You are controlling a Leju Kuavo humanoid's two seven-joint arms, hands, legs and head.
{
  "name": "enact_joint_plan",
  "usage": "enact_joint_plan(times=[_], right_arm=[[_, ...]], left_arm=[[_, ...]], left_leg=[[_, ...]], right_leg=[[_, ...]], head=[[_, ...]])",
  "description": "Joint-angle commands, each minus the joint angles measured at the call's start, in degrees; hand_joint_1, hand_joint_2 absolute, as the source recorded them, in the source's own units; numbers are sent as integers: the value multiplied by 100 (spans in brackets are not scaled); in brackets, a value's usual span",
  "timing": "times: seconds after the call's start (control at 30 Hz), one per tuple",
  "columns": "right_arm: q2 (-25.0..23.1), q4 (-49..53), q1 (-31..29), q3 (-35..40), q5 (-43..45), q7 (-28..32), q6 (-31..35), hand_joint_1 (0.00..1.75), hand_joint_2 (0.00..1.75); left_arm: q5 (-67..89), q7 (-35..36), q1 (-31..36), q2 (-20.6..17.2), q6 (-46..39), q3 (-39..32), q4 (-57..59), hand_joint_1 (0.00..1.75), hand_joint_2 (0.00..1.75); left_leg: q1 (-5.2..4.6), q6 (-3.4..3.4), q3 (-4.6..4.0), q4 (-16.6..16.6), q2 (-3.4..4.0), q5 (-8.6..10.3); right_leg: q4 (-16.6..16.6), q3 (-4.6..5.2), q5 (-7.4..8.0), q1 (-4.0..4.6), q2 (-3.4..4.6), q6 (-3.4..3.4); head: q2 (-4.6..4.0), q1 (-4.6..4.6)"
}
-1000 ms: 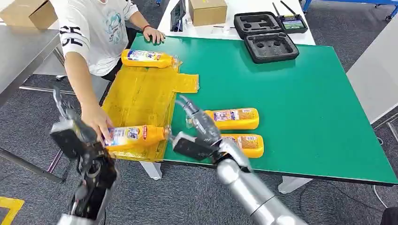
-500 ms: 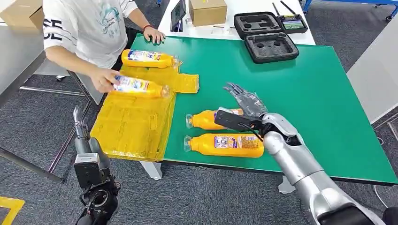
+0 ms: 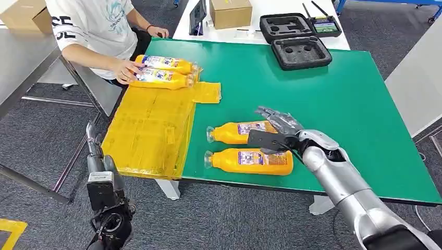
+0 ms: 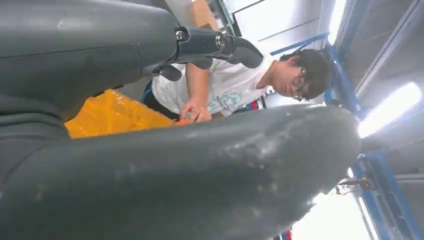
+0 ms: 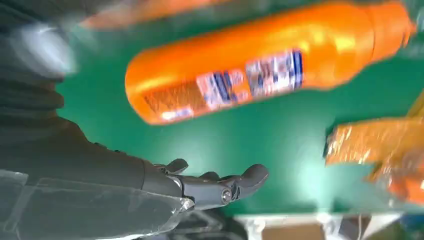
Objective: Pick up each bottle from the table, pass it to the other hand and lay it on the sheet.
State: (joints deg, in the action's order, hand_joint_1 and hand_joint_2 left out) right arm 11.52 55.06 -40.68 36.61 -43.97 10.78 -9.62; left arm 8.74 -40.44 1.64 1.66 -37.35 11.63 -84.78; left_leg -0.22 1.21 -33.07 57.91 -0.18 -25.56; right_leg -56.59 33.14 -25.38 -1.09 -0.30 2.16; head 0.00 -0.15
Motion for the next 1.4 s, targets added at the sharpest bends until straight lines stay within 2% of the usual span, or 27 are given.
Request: enact_joint_plan(times=[0.03,0.2,0.67,0.77,0.9,1.07,1.4], right_arm=[[147,-261,-256,938,82,151,-304,0,175],[367,514,-213,1190,363,177,-283,0,175],[382,576,-210,1205,363,178,-279,0,175],[501,819,-154,1274,573,238,-454,0,175],[512,569,-333,1488,667,214,-744,0,175],[433,145,-205,1649,656,204,-664,0,175],[471,139,-180,1682,650,201,-657,0,175]], left_arm=[[-21,44,271,-93,-175,195,613,0,0],[-14,44,243,-154,-249,170,478,0,0],[-5,44,211,-154,-259,167,445,0,0],[-20,44,205,-164,-234,156,445,0,0],[-69,44,215,-162,-187,130,532,0,0],[-104,44,235,-138,-166,133,580,0,0],[-116,44,242,-139,-158,129,605,0,0]], left_leg=[[9,-12,16,-4,-1,-2],[20,-15,11,7,0,-6],[10,-10,7,3,1,-3],[6,-5,3,-1,-2,0],[15,-11,11,3,3,-5],[11,-8,13,-5,5,-1],[13,-10,16,-6,0,-1]], right_leg=[[7,-17,-1,10,0,-14],[2,-15,-2,21,-1,-18],[0,-8,-1,11,0,-12],[1,-4,-1,7,-4,-7],[4,-14,-2,17,2,-15],[8,-15,2,12,4,-10],[11,-19,0,14,-1,-13]], head=[[0,2],[0,0],[0,0],[0,2],[0,2],[0,0],[0,2]])
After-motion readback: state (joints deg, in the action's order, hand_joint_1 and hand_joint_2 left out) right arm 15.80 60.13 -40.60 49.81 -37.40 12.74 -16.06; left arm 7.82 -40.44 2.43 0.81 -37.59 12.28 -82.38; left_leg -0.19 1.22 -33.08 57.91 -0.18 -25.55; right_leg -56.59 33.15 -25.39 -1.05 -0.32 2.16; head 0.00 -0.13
